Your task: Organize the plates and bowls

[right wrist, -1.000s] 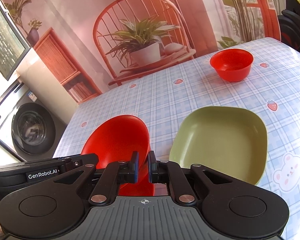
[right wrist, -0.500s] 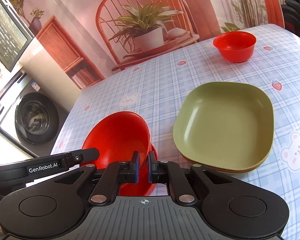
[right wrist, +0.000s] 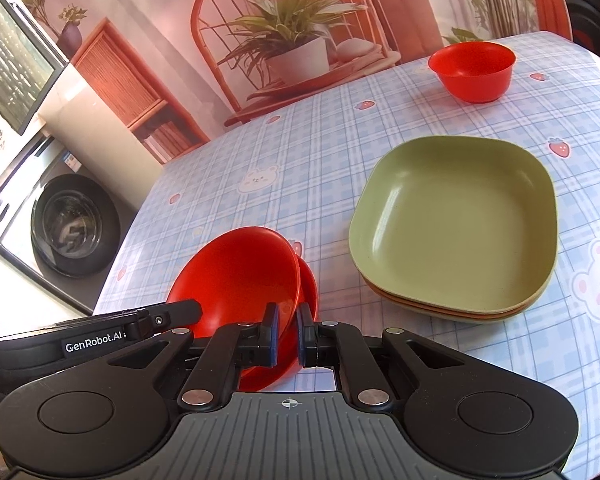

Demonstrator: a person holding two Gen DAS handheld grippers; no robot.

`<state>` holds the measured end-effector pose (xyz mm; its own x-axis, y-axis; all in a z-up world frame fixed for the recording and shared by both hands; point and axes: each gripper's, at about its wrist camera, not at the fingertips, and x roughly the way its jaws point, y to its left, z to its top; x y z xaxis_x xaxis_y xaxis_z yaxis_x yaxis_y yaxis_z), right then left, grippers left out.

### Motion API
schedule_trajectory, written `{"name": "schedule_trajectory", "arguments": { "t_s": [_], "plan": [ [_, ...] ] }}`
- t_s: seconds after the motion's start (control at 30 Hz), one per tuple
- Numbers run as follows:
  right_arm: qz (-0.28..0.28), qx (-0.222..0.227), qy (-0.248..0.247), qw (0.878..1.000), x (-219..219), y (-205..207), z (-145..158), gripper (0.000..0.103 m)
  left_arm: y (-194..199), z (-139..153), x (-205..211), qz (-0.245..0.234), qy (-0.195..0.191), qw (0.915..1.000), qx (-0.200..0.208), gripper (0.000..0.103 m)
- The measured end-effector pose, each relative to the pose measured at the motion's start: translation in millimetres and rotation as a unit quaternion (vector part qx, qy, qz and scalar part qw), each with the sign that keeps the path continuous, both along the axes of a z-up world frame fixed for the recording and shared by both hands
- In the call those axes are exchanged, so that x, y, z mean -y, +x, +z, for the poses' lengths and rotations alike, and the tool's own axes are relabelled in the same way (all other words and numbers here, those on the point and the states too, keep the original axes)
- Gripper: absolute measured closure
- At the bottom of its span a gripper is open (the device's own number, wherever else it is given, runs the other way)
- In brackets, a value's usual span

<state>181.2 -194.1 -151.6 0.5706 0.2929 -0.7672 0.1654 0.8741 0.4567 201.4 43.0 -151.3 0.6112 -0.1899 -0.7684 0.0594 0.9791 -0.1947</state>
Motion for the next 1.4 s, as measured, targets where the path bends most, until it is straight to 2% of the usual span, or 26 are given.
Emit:
{"name": "schedule_trajectory", "arguments": {
  "t_s": [0.33,0.6,0.63,0.73,0.77,0.9,1.3,1.4],
  "plan": [
    [-0.009,0.001,0.003,1.0,4,-3,-1,0.09,-4,2,-4,0.022,-0.003,0.9997,0.006,0.086],
    [-0.032,0.032,-0.018,0.999,14,-8,12,0.089,-7,16,-5,0.023,-0.03,0.9987,0.035,0.084],
    [-0.036,0.035,-0.02,0.999,15,-8,13,0.089,-7,17,-5,0.021,-0.04,0.9983,0.037,0.083],
    [-0.048,0.042,-0.019,0.998,21,-10,15,0.089,-9,18,-8,0.017,-0.076,0.9961,0.043,0.065],
    [-0.05,0.043,-0.019,0.998,23,-10,15,0.089,-10,18,-8,0.016,-0.083,0.9954,0.044,0.065],
    [-0.053,0.043,-0.017,0.998,25,-13,15,0.089,-9,16,-2,0.013,-0.088,0.9951,0.043,0.065],
    [-0.067,0.057,-0.017,0.996,33,-17,22,0.089,9,18,-2,0.022,-0.134,0.9899,0.041,0.064],
    [-0.075,0.062,-0.021,0.995,40,-18,24,0.089,13,22,7,0.017,-0.12,0.9913,0.051,0.064]
  ]
}}
